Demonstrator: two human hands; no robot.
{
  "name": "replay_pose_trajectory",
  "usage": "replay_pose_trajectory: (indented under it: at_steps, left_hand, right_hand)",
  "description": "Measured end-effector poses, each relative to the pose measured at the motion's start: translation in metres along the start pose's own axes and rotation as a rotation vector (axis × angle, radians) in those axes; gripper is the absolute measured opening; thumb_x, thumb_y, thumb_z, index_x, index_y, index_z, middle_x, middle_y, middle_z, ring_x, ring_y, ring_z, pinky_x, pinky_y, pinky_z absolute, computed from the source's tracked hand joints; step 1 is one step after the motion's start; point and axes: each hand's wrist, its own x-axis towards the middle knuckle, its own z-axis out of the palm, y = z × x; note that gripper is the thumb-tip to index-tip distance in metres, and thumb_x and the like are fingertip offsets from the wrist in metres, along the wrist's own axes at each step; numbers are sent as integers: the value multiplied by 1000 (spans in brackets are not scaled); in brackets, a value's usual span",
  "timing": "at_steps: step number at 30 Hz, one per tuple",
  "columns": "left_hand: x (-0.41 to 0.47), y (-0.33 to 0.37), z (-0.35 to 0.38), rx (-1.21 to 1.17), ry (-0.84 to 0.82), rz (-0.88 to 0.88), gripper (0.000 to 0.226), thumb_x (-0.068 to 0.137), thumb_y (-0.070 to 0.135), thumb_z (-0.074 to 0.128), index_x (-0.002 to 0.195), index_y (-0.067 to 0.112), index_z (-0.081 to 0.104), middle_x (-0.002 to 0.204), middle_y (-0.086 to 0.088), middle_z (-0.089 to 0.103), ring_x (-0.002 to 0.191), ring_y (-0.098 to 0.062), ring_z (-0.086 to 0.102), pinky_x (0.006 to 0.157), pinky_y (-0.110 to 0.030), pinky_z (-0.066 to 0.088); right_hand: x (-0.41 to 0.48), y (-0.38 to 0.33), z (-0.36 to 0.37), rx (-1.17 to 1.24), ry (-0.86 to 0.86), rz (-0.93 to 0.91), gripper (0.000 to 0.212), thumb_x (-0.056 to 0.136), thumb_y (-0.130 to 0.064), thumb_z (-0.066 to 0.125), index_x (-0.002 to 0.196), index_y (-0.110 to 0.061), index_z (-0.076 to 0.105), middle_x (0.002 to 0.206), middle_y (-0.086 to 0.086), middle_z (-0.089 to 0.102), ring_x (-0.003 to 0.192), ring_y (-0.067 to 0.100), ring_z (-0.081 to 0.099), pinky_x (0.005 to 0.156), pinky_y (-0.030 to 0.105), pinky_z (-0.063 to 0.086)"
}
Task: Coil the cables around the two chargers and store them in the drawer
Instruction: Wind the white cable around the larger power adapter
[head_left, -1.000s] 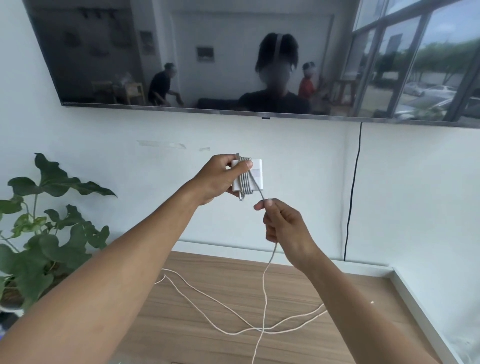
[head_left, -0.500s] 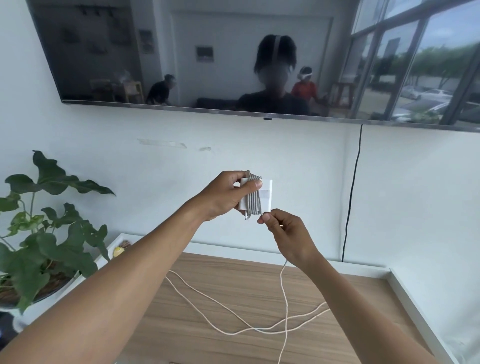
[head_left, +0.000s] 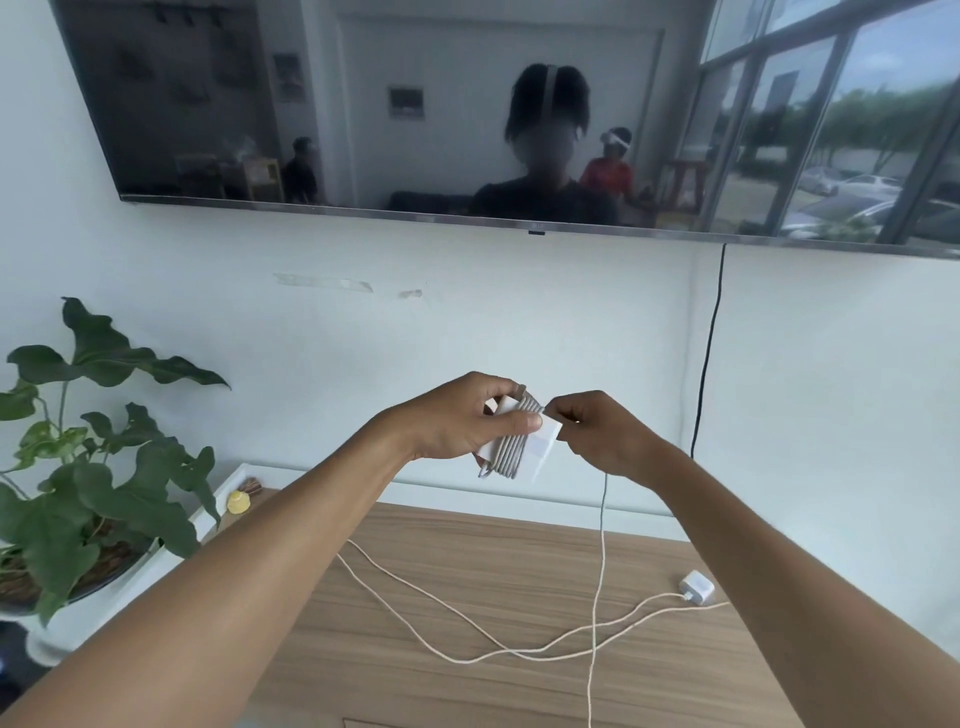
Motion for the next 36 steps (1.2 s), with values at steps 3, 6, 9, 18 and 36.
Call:
replay_pose_trajectory:
  at_steps: [3, 6, 9, 18, 36]
  left_hand:
    - [0, -2, 1, 33, 10, -13, 30, 95, 30, 58, 112, 5, 63, 93, -9, 64, 76, -19, 62, 66, -36, 54]
    - [0, -6, -5, 58, 7, -38, 30, 95, 31, 59, 111, 7, 63, 93, -4, 65, 79, -22, 64, 69, -37, 55]
    - [1, -8, -6, 117, -13, -46, 29, 94, 32, 59, 108, 7, 63, 83, 1, 62, 66, -10, 60, 60, -22, 50]
    - [5, -20, 1, 221, 123, -66, 32, 94, 35, 59, 99, 3, 61, 82, -5, 53, 66, -25, 60, 58, -39, 59]
    - [18, -37, -1, -86, 314, -175, 47, 94, 32, 60, 106, -13, 56, 89, -10, 50, 75, -27, 60, 52, -33, 58]
  right_hand:
    - [1, -6, -5, 67, -63, 106, 23, 88, -8, 50, 67, -14, 54, 49, -7, 30, 48, 13, 22, 42, 19, 20]
    - [2, -6, -8, 177, -125, 118, 46, 93, -13, 54, 48, -19, 58, 44, -12, 35, 43, 9, 25, 44, 19, 22]
    - [0, -10, -11, 239, -226, 151, 59, 96, -17, 53, 38, -21, 57, 46, -11, 33, 44, 9, 21, 44, 19, 18]
    - [6, -27, 0, 140, -43, 129, 24, 91, -14, 56, 73, -16, 73, 45, -9, 38, 40, 9, 26, 40, 17, 24]
    - [-3, -7, 41, -54, 135, -242, 36, 89, -16, 62, 123, -20, 53, 85, 1, 42, 66, 15, 40, 68, 27, 41]
